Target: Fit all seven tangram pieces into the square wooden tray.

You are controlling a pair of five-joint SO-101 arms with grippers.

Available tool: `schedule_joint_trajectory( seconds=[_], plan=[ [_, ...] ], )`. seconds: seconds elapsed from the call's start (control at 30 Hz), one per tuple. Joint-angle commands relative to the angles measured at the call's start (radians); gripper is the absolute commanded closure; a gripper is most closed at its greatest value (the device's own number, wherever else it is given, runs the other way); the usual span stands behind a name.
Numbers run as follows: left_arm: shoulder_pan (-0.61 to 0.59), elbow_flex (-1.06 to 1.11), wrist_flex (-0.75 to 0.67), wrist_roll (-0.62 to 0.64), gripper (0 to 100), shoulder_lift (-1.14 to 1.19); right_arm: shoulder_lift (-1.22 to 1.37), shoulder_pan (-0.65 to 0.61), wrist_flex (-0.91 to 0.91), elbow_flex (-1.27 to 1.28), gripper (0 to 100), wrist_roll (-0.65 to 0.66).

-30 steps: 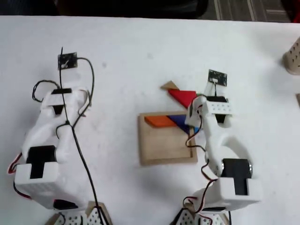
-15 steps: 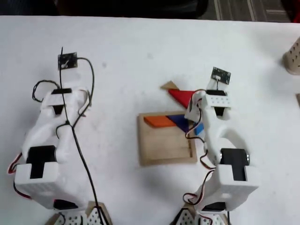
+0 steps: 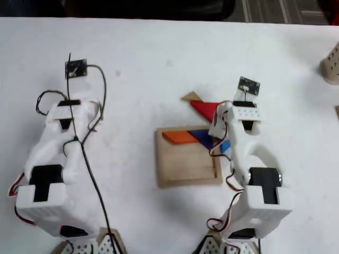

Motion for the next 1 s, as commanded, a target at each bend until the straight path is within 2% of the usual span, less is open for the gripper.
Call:
schedule_joint_trajectory(
  seconds=[0.0,0.07,0.17,0.37,0.57,0.7,0.97],
  plan=[
    [0.022,-0.051,0.000,-0.008,98,-0.004,-0.005,-0.019,0.005,0.011,89.9,-0.002],
    [0.022,-0.051,0.000,-0.008,98,-0.004,-0.005,-0.004,-0.012,0.011,94.9,0.000],
    [0.022,-0.051,0.002,-0.008,98,-0.004,-0.007,0.015,-0.022,0.009,97.4,0.058],
    [0.022,-0.051,0.002,-0.009,98,-0.004,-0.008,0.019,-0.019,0.009,97.4,0.121],
    [0.022,-0.051,0.002,-0.009,98,-0.004,-0.038,-0.021,-0.015,0.017,97.4,0.293],
    [0.022,-0.051,0.002,-0.009,98,-0.004,-0.093,-0.027,0.045,0.009,97.4,0.348],
    [0.021,-0.051,0.006,-0.009,98,-0.004,-0.328,-0.054,0.234,-0.015,97.3,0.354]
  ],
)
